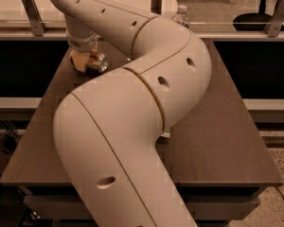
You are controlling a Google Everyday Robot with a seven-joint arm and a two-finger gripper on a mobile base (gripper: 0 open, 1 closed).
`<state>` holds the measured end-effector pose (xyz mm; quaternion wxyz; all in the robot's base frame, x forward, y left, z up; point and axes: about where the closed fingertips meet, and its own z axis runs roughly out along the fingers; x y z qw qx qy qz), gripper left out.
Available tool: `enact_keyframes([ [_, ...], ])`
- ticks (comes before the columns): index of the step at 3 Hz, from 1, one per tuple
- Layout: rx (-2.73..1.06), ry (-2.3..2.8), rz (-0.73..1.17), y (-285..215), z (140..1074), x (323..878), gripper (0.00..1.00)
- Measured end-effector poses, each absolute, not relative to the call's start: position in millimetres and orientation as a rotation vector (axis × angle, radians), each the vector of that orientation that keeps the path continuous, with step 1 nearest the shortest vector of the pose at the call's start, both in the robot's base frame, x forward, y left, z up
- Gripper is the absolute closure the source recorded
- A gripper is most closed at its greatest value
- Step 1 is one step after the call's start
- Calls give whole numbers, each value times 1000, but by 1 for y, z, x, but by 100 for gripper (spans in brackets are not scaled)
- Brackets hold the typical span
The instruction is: Knock orange can over
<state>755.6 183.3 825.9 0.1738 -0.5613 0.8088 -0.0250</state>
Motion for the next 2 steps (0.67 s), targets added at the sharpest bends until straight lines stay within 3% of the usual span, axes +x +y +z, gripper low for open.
enact_keyframes([
  [2, -1593, 2296, -71, 183, 827, 756, 13],
])
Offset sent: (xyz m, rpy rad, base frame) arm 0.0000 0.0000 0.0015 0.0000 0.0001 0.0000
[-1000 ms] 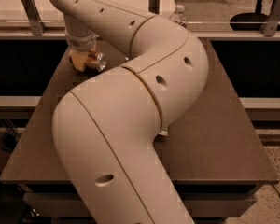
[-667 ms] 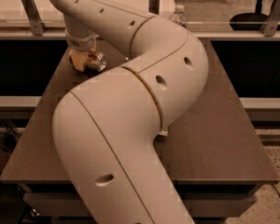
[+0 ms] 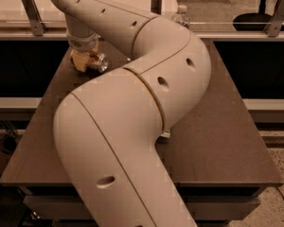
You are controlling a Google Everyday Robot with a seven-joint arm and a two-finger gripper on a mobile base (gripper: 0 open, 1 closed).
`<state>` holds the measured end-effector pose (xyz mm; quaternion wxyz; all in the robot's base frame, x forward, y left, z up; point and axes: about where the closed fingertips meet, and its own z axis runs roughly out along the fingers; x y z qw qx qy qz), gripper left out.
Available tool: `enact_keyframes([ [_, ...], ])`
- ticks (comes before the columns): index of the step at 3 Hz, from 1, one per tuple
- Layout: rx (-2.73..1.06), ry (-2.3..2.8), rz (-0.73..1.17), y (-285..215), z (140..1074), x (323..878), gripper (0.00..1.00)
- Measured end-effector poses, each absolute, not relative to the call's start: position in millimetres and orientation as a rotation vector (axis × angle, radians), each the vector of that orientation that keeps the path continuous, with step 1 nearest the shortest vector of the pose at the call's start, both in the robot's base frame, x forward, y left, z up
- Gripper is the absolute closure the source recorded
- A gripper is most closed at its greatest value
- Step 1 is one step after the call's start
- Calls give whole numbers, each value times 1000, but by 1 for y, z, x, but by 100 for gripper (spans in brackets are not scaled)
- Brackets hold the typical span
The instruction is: Knock orange can over
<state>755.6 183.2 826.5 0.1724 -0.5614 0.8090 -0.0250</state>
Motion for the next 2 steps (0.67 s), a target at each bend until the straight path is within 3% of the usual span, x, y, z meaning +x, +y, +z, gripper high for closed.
enact_keyframes([
  [1, -1593, 2296, -71, 183, 829, 756, 0],
  [2, -1593, 2296, -71, 183, 829, 756, 0],
])
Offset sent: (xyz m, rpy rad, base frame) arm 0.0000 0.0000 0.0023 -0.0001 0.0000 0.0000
